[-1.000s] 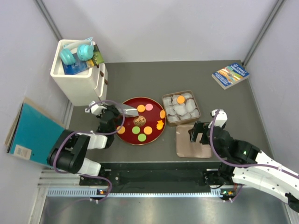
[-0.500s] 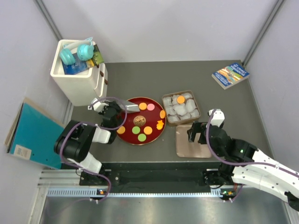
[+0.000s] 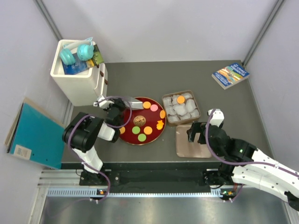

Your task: Pack the cookies

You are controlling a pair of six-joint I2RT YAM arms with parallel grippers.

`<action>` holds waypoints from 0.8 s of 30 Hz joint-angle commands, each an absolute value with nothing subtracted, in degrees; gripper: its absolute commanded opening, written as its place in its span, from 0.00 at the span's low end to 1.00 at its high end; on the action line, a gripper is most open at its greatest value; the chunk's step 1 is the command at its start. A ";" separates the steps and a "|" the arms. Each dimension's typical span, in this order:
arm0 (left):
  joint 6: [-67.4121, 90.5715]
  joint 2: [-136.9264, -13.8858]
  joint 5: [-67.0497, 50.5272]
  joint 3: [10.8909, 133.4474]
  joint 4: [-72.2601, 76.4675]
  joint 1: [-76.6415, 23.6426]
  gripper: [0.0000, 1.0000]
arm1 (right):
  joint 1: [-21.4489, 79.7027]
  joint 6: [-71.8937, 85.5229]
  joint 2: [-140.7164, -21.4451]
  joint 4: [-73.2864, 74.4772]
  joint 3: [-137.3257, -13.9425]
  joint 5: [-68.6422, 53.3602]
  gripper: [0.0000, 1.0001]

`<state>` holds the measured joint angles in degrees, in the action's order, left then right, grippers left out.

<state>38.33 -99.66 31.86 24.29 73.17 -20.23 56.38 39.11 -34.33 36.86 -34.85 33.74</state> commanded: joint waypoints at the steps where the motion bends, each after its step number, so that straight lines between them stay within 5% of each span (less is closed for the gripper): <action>1: 35.50 -103.27 25.58 23.73 77.42 -21.00 0.00 | 56.34 39.55 -34.54 35.60 -34.54 34.28 0.99; 24: 44.12 -109.60 24.08 24.00 87.18 -22.76 0.00 | 56.42 40.08 -33.93 36.74 -34.01 34.28 0.99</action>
